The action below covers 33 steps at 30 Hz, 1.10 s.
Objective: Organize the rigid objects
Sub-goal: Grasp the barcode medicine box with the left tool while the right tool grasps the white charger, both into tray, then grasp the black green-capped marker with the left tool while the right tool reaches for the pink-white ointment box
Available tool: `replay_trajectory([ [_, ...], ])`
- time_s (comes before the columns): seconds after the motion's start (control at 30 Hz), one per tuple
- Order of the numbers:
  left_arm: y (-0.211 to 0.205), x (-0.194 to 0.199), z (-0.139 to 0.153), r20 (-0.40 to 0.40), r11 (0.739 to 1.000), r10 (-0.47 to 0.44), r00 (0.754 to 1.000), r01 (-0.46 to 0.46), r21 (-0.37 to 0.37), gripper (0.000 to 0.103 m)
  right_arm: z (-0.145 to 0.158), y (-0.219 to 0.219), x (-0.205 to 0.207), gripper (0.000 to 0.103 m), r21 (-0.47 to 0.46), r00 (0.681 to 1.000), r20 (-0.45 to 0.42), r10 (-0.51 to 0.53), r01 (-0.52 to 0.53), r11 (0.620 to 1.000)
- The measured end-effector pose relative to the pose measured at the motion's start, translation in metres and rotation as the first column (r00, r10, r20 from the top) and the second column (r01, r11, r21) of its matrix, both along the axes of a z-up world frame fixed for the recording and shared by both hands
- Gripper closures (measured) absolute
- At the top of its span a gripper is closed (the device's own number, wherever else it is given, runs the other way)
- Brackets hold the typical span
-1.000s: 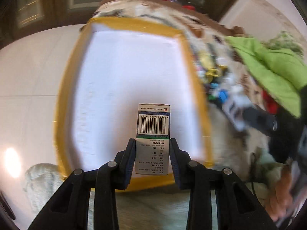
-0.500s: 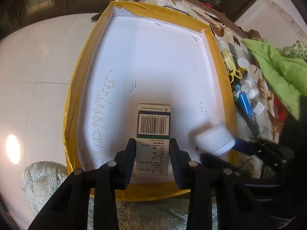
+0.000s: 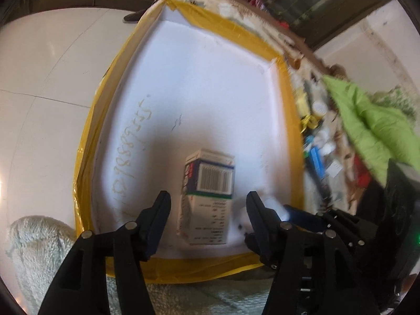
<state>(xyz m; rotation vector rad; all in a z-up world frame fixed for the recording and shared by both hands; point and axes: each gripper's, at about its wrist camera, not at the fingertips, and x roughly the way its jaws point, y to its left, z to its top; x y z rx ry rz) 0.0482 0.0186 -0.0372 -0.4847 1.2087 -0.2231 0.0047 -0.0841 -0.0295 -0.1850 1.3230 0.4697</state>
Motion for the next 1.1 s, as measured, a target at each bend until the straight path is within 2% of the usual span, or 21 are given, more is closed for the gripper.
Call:
replay_trajectory([
  [0.13,0.006,-0.003,0.01,0.061,0.996,0.055,0.997,-0.05,-0.08,0.032,0.017,-0.014,0.005,0.047,0.093,0.998,0.009,-0.059,0.058,0.994],
  [0.2,0.008,-0.003,0.01,0.062,0.991,0.071,0.995,-0.064,-0.115,0.032,0.021,-0.029,0.011,0.045,0.165,0.994,-0.023,-0.106,0.108,0.98],
  [0.27,0.009,-0.002,0.009,0.058,0.988,0.083,0.995,-0.074,-0.138,0.032,0.02,-0.041,0.016,0.044,0.198,0.986,-0.053,-0.156,0.164,0.966],
  [0.37,0.008,-0.004,0.014,0.09,0.987,0.105,0.99,-0.092,-0.135,0.032,0.031,-0.056,0.021,0.044,0.223,0.969,-0.014,-0.246,0.243,0.944],
  [0.47,-0.002,-0.011,0.024,0.143,0.989,0.111,0.983,-0.094,-0.117,0.032,0.051,-0.097,0.025,0.044,0.301,0.914,0.038,-0.404,0.375,0.877],
  [0.57,-0.023,-0.018,0.035,0.177,0.992,0.091,0.98,-0.074,-0.099,0.032,0.063,-0.146,0.032,0.044,0.345,0.826,0.064,-0.56,0.508,0.789],
  [0.67,-0.055,-0.026,0.041,0.214,0.997,0.01,0.977,0.006,-0.073,0.032,0.058,-0.194,0.036,0.044,0.39,0.737,0.005,-0.676,0.621,0.68],
  [0.73,-0.072,-0.029,0.04,0.219,0.996,-0.039,0.975,0.054,-0.064,0.032,0.055,-0.217,0.037,0.044,0.396,0.702,-0.026,-0.712,0.661,0.637],
  [0.8,-0.086,-0.03,0.033,0.179,0.993,-0.087,0.98,0.1,-0.067,0.032,0.047,-0.23,0.037,0.044,0.385,0.675,-0.062,-0.736,0.696,0.606],
  [0.83,-0.089,-0.03,0.029,0.156,0.992,-0.094,0.983,0.106,-0.071,0.032,0.042,-0.232,0.039,0.044,0.374,0.677,-0.078,-0.732,0.7,0.608],
  [0.9,-0.093,-0.03,0.021,0.123,0.986,-0.113,0.986,0.127,-0.111,0.032,0.037,-0.233,0.046,0.044,0.329,0.691,-0.064,-0.72,0.696,0.638],
  [1.0,-0.096,-0.028,0.015,0.092,0.976,-0.148,0.985,0.16,-0.149,0.032,0.024,-0.235,0.05,0.044,0.299,0.699,-0.092,-0.71,0.699,0.649],
  [1.07,-0.097,-0.029,0.015,0.089,0.974,-0.149,0.985,0.162,-0.161,0.032,0.018,-0.23,0.049,0.044,0.295,0.725,-0.115,-0.679,0.677,0.674],
  [1.1,-0.097,-0.03,0.015,0.088,0.973,-0.15,0.985,0.163,-0.161,0.032,0.016,-0.225,0.053,0.044,0.263,0.744,-0.105,-0.66,0.661,0.703],
])
